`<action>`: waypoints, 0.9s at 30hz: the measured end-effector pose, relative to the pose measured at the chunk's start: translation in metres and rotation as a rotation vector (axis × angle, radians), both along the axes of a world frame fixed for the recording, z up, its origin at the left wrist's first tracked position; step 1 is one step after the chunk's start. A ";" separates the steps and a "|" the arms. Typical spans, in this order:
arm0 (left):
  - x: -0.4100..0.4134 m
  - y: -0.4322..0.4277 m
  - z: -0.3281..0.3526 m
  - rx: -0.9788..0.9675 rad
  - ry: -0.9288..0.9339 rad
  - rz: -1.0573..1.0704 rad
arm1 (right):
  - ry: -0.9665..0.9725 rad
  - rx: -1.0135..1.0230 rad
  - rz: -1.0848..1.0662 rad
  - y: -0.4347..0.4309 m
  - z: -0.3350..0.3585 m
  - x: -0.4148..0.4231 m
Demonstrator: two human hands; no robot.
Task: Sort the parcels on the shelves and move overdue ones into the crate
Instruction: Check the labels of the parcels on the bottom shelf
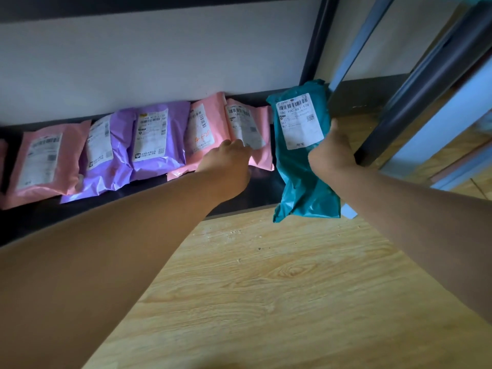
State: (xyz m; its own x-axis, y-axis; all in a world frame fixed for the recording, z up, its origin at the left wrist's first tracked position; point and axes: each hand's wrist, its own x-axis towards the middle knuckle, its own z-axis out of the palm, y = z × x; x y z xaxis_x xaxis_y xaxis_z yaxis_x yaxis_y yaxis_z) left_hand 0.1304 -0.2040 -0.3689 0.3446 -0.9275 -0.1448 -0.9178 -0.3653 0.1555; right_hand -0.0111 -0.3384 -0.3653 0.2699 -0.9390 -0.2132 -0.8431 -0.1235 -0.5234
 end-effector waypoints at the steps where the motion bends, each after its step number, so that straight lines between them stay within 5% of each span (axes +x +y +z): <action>1: 0.000 0.000 -0.001 -0.009 0.000 -0.004 | 0.011 -0.085 0.058 0.001 0.002 0.000; 8: 0.015 0.001 -0.008 -0.030 -0.171 -0.084 | 0.040 -0.416 0.467 0.011 0.020 0.014; 18: 0.042 0.020 -0.019 0.218 -0.217 -0.131 | 0.076 0.139 0.327 0.027 0.003 0.093; 27: 0.048 0.032 -0.032 0.243 -0.155 -0.147 | 0.092 0.199 0.192 0.026 -0.023 0.105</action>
